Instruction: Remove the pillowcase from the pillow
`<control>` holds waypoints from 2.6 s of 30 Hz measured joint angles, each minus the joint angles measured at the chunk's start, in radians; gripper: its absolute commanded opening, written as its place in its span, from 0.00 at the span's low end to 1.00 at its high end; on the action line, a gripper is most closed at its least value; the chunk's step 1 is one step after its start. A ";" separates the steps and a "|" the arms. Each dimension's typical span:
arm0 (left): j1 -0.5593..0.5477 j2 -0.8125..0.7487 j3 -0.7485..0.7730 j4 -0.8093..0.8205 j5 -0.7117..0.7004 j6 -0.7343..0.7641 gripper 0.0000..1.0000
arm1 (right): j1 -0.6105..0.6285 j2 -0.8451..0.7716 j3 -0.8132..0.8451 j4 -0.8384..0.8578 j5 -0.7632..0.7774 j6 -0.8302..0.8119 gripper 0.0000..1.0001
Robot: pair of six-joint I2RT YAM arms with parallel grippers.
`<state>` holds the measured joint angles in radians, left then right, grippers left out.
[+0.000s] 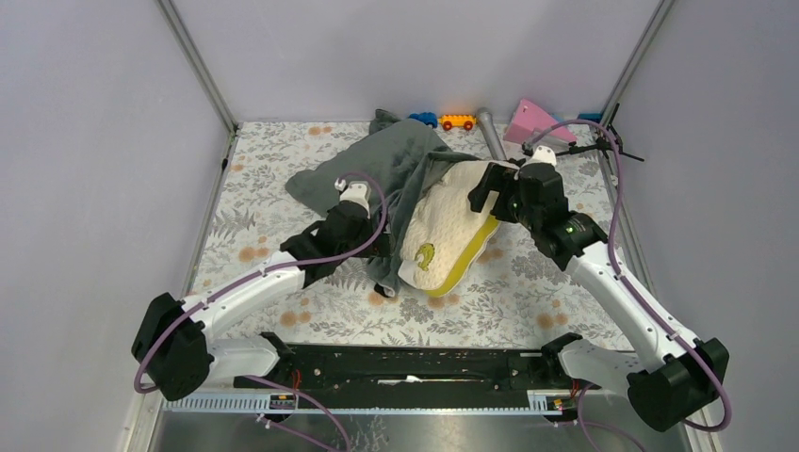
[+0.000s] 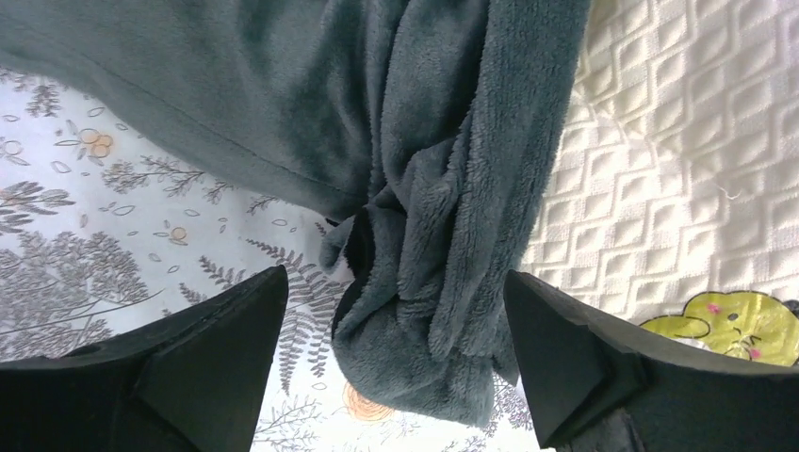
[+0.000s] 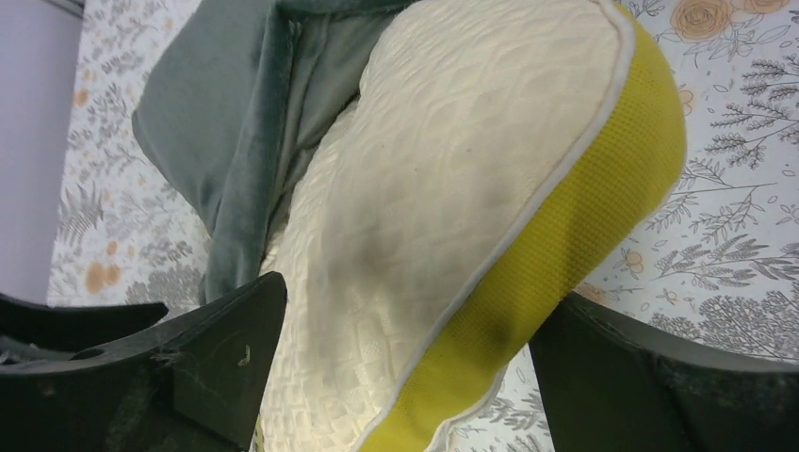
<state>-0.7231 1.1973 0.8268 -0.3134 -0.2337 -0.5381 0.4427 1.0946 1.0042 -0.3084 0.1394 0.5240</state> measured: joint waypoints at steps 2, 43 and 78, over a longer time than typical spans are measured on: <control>0.000 0.016 -0.014 0.030 0.010 -0.007 0.91 | 0.015 0.000 0.017 -0.042 0.008 -0.028 1.00; 0.208 0.304 -0.122 0.341 0.256 -0.048 0.00 | 0.328 0.258 -0.133 -0.014 0.128 -0.178 0.00; 0.283 -0.057 -0.405 0.509 0.213 -0.033 0.57 | 0.373 0.478 0.203 -0.016 0.057 -0.402 1.00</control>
<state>-0.4404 1.1400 0.4217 0.1951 -0.0204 -0.5713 0.8162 1.5726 1.2068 -0.3244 0.1963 0.1223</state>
